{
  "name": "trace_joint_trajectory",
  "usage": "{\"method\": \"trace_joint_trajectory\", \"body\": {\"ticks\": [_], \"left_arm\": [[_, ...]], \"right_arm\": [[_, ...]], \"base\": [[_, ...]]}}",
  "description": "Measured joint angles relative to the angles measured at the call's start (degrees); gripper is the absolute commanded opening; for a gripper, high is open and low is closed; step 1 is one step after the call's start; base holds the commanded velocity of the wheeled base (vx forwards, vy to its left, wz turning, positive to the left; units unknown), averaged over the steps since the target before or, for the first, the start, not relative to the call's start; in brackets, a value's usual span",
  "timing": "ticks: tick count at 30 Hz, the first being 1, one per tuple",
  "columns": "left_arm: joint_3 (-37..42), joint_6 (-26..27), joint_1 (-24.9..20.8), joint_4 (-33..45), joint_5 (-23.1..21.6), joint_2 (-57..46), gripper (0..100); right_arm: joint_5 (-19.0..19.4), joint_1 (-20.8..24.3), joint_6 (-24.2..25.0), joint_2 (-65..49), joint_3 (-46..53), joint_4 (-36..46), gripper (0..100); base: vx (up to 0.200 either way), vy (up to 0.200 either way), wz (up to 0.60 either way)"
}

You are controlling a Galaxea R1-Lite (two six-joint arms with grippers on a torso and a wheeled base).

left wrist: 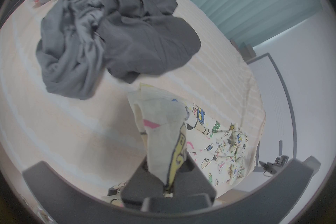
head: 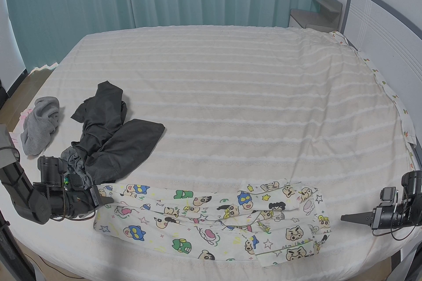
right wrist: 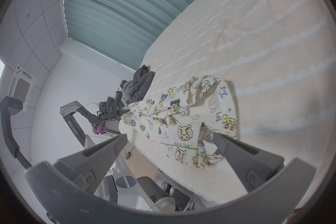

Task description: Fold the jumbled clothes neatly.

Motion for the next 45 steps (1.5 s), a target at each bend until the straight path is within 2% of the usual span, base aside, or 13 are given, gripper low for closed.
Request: {"method": "trace_joint_trajectory", "body": {"ticks": [14, 18, 22, 24, 29, 36, 40, 45], "left_arm": [[0.9, 2.4, 16.9, 0.4, -7.4, -4.9, 0], [1.3, 2.4, 18.1, 0.5, -7.8, -6.0, 0], [1.8, 2.1, 16.0, 0.8, -7.3, -8.1, 0], [1.9, 1.7, 13.8, 1.6, -6.1, -9.4, 0], [0.5, -1.2, 4.7, 6.2, 0.3, -13.3, 0], [-6.8, -5.5, -13.9, 15.1, 12.5, -17.1, 0], [-14.3, -7.3, -25.5, 19.2, 19.1, -17.2, 0], [-23.1, -8.4, -37.1, 22.4, 25.5, -14.5, 0]], "right_arm": [[0.0, -0.1, 0.2, 0.3, -0.1, 0.0, 100], [0.0, -0.2, 0.2, 0.6, -0.2, 0.0, 100], [0.0, -0.2, 0.2, 0.8, -0.3, 0.0, 100], [0.0, -0.2, 0.2, 0.9, -0.3, -0.1, 100], [0.0, -0.3, 0.2, 1.0, -0.4, -0.1, 100], [0.0, -0.3, 0.2, 1.2, -0.4, -0.1, 100], [0.0, -0.4, 0.2, 1.4, -0.5, -0.1, 100], [0.0, -0.4, 0.1, 1.5, -0.5, -0.1, 100]], "base": [[0.0, 0.0, 0.0], [0.0, 0.0, 0.0], [0.0, 0.0, 0.0], [0.0, 0.0, 0.0], [0.0, 0.0, 0.0], [0.0, 0.0, 0.0], [0.0, 0.0, 0.0], [0.0, 0.0, 0.0]]}}
